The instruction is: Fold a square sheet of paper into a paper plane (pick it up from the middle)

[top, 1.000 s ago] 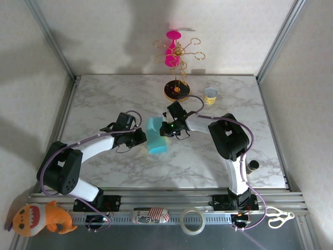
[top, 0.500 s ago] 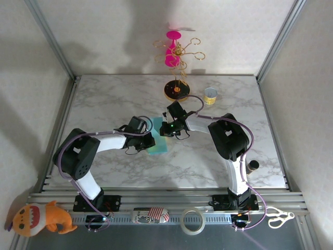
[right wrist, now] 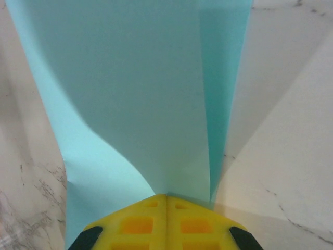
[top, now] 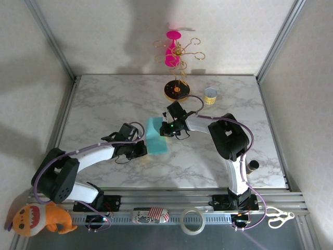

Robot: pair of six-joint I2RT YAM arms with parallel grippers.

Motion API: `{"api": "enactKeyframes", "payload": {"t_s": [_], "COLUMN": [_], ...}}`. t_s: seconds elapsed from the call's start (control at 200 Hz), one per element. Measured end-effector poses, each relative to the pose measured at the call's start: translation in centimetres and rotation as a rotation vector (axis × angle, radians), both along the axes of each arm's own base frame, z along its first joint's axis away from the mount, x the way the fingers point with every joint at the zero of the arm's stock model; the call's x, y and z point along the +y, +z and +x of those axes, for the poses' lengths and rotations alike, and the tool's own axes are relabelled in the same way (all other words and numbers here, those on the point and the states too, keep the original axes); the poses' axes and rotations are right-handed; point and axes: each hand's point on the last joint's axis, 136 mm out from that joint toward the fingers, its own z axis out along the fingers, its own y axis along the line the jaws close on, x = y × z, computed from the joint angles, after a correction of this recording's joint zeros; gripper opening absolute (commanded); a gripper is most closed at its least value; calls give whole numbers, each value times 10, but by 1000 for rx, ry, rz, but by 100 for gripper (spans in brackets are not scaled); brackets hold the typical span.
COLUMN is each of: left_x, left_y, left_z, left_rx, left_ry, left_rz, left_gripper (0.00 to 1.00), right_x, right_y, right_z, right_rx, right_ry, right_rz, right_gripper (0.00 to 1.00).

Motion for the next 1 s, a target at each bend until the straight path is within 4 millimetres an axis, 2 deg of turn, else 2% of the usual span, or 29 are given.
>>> {"api": "enactKeyframes", "payload": {"t_s": [0.13,0.195,0.265,0.416,0.556,0.766,0.891,1.001], "left_x": [-18,-26,-32,-32,-17,-3,7,5], "left_y": [26,28,19,-8,-29,-29,-20,12], "left_z": [27,36,39,29,10,-4,-5,28], "left_rx": [-97,-109,-93,-21,43,46,64,-25], "left_ry": [46,55,54,44,39,-11,-15,21], "left_rz": [-98,-122,-118,-68,3,77,115,72], "left_gripper": [7,7,7,7,6,7,7,8], "right_x": [0,0,0,0,-1,-1,-1,-1], "right_y": [0,0,0,-1,-1,-1,-1,-1], "right_z": [0,0,0,0,-1,-1,-1,-1], "right_rx": [0,0,1,1,0,-1,-2,-2], "right_ry": [0,0,-1,-1,-1,-1,-1,-1], "right_rz": [0,0,0,0,0,0,2,2], "right_gripper": [2,2,2,2,2,2,2,2]}}
